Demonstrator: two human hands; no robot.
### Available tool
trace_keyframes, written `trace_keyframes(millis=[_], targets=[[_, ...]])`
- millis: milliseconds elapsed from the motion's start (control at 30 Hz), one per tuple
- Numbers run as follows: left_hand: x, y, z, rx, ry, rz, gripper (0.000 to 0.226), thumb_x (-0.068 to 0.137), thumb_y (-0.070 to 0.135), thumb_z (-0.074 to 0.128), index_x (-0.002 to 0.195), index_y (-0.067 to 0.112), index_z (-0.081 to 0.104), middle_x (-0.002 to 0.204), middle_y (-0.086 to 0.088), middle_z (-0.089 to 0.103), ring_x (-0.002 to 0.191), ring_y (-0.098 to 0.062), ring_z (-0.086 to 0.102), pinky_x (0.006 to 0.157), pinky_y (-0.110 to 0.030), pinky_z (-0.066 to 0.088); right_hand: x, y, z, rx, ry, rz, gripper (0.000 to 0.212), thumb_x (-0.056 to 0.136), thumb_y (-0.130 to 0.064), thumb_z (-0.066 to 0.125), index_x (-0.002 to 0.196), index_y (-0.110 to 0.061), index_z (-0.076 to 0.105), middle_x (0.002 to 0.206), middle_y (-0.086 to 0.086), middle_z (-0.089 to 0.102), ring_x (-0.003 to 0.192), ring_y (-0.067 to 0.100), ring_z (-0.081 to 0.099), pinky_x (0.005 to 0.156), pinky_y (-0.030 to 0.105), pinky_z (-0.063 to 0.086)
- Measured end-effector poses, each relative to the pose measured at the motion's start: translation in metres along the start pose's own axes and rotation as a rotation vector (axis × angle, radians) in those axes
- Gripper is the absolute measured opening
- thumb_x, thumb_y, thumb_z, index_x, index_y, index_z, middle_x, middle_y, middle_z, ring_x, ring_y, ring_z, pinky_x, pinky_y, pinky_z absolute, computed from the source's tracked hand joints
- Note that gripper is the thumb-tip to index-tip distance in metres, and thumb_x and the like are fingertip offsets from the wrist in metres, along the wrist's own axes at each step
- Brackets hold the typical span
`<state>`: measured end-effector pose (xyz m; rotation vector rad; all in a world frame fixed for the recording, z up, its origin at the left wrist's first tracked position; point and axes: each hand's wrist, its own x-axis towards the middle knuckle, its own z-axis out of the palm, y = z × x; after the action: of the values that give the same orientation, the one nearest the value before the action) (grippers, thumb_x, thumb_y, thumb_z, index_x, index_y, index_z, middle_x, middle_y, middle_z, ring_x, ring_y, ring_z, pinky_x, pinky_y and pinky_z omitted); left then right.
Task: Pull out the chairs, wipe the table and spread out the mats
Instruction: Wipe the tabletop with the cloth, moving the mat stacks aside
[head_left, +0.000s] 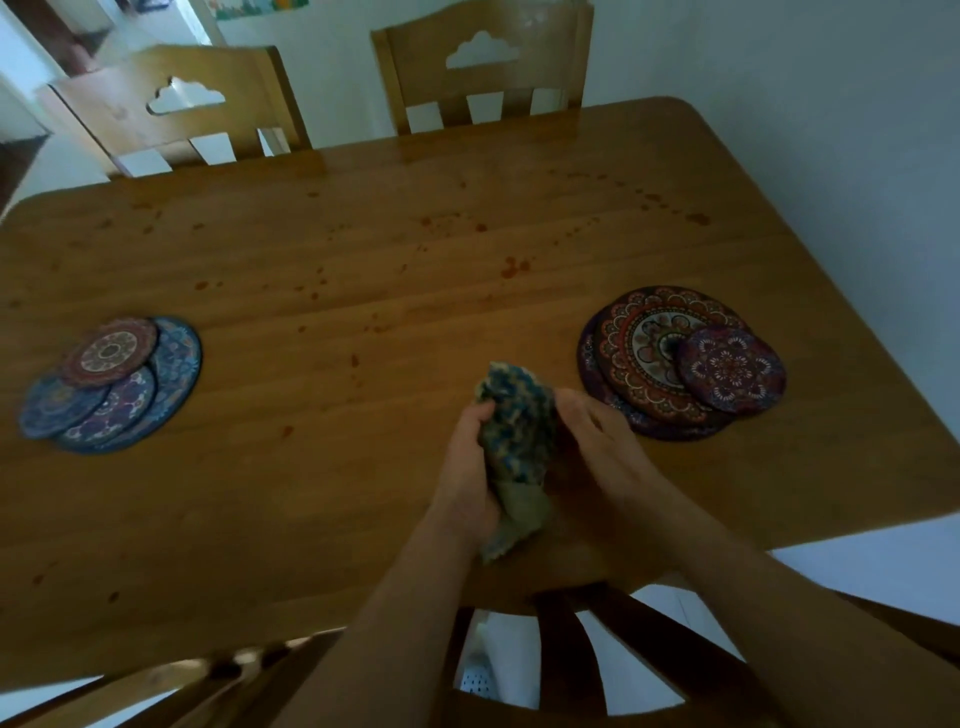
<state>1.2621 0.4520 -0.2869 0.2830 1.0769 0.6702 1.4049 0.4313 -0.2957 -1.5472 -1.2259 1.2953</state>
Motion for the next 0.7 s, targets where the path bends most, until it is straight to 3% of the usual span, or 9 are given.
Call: trace_keyframes(millis=[100,167,233,300,367,467,533,600,700], targets=[[-0.012,0.005,-0.005,-0.084,-0.053,-0.002,0.053,0.094,0.045,0.044,0.124,0.007,0.066,0.124,-0.017,0.066,0.119,-0.035,0.06,0.107,-0.052,0.041,-0.014,-0.016,0.006,0.01,0.061,0.03,0.032,0.095,-0.039,0.058,0.08,-0.01,0.055,0.077,0.002,0.057,0.074,0.014,0.058,0.065,0.027,0.044],[-0.014,0.008,-0.005,-0.011,-0.072,-0.027,0.05,0.095,0.047,0.046,0.122,0.011,0.068,0.12,-0.013,0.069,0.115,-0.032,0.063,0.104,-0.05,0.044,-0.02,-0.023,0.002,0.008,0.158,0.043,0.038,0.093,-0.036,0.061,0.082,-0.001,0.051,0.074,0.008,0.053,0.068,0.015,0.054,0.061,0.03,0.042],[-0.012,0.013,-0.012,0.234,0.012,0.062,0.041,0.097,0.046,0.048,0.126,0.021,0.064,0.115,-0.006,0.07,0.107,-0.024,0.066,0.096,-0.043,0.05,-0.024,-0.016,-0.007,-0.047,0.205,0.121,0.041,0.093,-0.04,0.061,0.09,0.0,0.051,0.081,0.009,0.055,0.074,0.02,0.055,0.063,0.033,0.042],[-0.007,0.015,-0.03,0.584,0.206,0.274,0.033,0.102,0.036,0.045,0.132,0.026,0.056,0.11,-0.001,0.066,0.094,-0.015,0.062,0.082,-0.032,0.05,-0.031,0.005,-0.017,-0.552,0.23,0.225,0.039,0.093,-0.047,0.058,0.107,-0.012,0.051,0.099,0.005,0.057,0.091,0.024,0.057,0.069,0.036,0.044],[0.0,0.013,-0.062,1.092,0.418,0.486,0.036,0.103,0.034,0.043,0.138,0.026,0.049,0.125,0.0,0.06,0.108,-0.015,0.055,0.09,-0.03,0.044,-0.038,0.033,-0.021,-1.068,0.374,0.116,0.048,0.093,-0.049,0.054,0.126,-0.014,0.05,0.121,0.012,0.056,0.108,0.034,0.054,0.077,0.044,0.049],[0.013,0.011,-0.106,1.563,0.508,0.659,0.048,0.103,0.04,0.037,0.148,0.024,0.037,0.153,0.001,0.037,0.143,-0.018,0.028,0.118,-0.036,0.021,-0.042,0.052,-0.003,-1.053,0.287,-0.088,0.051,0.096,-0.053,0.036,0.134,-0.022,0.053,0.139,0.012,0.049,0.124,0.035,0.047,0.093,0.053,0.048],[0.022,0.006,-0.124,1.787,0.466,0.707,0.057,0.102,0.049,0.022,0.152,0.025,0.029,0.161,0.004,0.024,0.15,-0.016,0.012,0.122,-0.037,0.006,-0.041,0.065,0.022,-1.04,0.133,-0.104,0.055,0.098,-0.06,0.025,0.14,-0.031,0.047,0.15,0.01,0.04,0.139,0.033,0.034,0.112,0.055,0.028],[0.025,0.001,-0.132,1.898,0.469,0.762,0.061,0.101,0.051,0.013,0.154,0.024,0.026,0.162,0.003,0.02,0.151,-0.016,0.008,0.123,-0.04,0.006,-0.036,0.075,0.041,-1.096,0.11,-0.074,0.061,0.096,-0.066,0.023,0.148,-0.035,0.035,0.159,0.009,0.026,0.148,0.03,0.017,0.118,0.055,0.006],[0.027,0.0,-0.132,1.904,0.489,0.785,0.06,0.102,0.048,0.014,0.154,0.022,0.027,0.162,0.002,0.021,0.151,-0.016,0.009,0.121,-0.044,0.014,-0.006,0.067,0.053,-1.137,0.142,-0.026,0.07,0.093,-0.072,0.016,0.154,-0.038,0.02,0.164,0.009,0.007,0.151,0.028,-0.003,0.118,0.055,-0.007]])
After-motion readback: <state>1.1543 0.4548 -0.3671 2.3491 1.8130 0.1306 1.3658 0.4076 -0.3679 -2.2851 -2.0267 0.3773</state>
